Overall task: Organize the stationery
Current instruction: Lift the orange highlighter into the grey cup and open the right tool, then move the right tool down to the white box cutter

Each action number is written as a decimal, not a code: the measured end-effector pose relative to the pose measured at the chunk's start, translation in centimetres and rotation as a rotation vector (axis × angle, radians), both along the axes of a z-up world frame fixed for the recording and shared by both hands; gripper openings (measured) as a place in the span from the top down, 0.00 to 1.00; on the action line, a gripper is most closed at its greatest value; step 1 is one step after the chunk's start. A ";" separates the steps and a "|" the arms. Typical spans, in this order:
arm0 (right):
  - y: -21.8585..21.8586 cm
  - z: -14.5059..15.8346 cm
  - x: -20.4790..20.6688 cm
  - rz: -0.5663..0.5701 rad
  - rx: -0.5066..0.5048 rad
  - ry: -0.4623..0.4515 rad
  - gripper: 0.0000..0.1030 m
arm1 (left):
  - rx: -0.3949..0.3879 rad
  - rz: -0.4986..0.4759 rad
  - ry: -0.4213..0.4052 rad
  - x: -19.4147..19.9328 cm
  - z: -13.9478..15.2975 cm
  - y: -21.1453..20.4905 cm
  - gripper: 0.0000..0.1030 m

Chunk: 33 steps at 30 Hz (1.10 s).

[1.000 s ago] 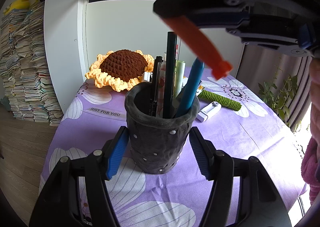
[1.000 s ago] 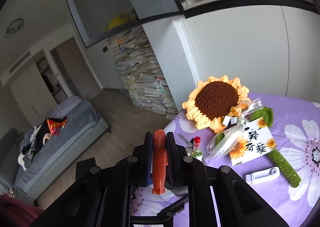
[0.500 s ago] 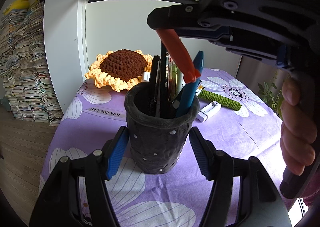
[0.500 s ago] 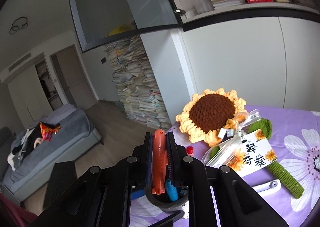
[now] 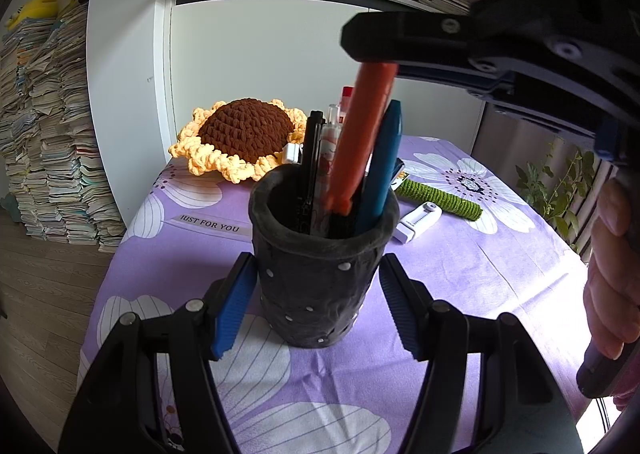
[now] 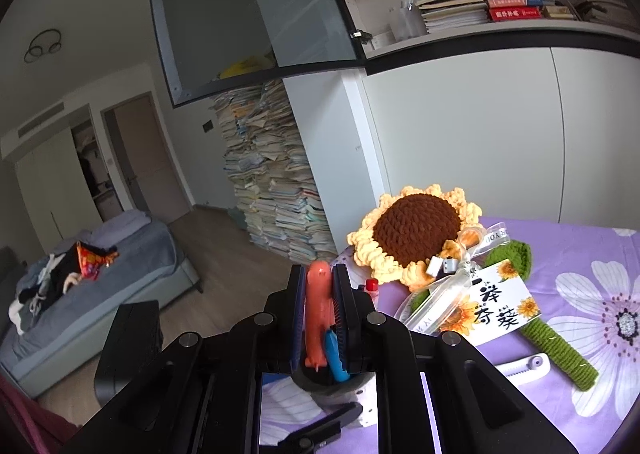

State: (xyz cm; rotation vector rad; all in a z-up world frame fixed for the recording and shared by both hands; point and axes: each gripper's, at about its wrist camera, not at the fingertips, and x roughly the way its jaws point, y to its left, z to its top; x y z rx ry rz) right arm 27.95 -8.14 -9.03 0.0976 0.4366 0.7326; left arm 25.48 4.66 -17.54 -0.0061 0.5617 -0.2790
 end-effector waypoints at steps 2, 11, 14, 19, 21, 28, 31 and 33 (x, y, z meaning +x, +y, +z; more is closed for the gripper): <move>0.0 0.1 -0.5 -0.012 -0.031 -0.019 0.86 | 0.001 0.000 0.000 0.0 0.0 -0.1 0.39; 0.1 -0.3 -1.5 -0.018 -0.124 -0.004 0.86 | -0.003 0.000 0.009 -0.1 -0.1 -0.2 0.39; -1.1 0.2 -1.6 -0.034 -0.108 0.005 0.86 | -0.003 0.000 0.009 -0.1 -0.1 -0.2 0.39; -5.7 -0.1 1.5 -0.219 -0.150 0.194 0.86 | -0.003 0.000 0.009 -0.1 -0.1 -0.2 0.39; -8.1 -1.8 3.7 -0.329 -0.205 0.337 0.86 | -0.003 0.000 0.009 -0.1 -0.1 -0.2 0.39; -13.4 -8.5 8.4 -0.416 -0.004 0.777 0.86 | -0.003 0.000 0.010 -0.1 -0.1 -0.2 0.39; -13.4 -9.6 9.8 -0.430 0.043 0.852 0.83 | -0.003 0.000 0.009 -0.1 -0.1 -0.2 0.39; -13.3 -9.8 10.6 -0.464 0.043 0.892 0.76 | -0.003 0.000 0.009 -0.1 -0.1 -0.2 0.39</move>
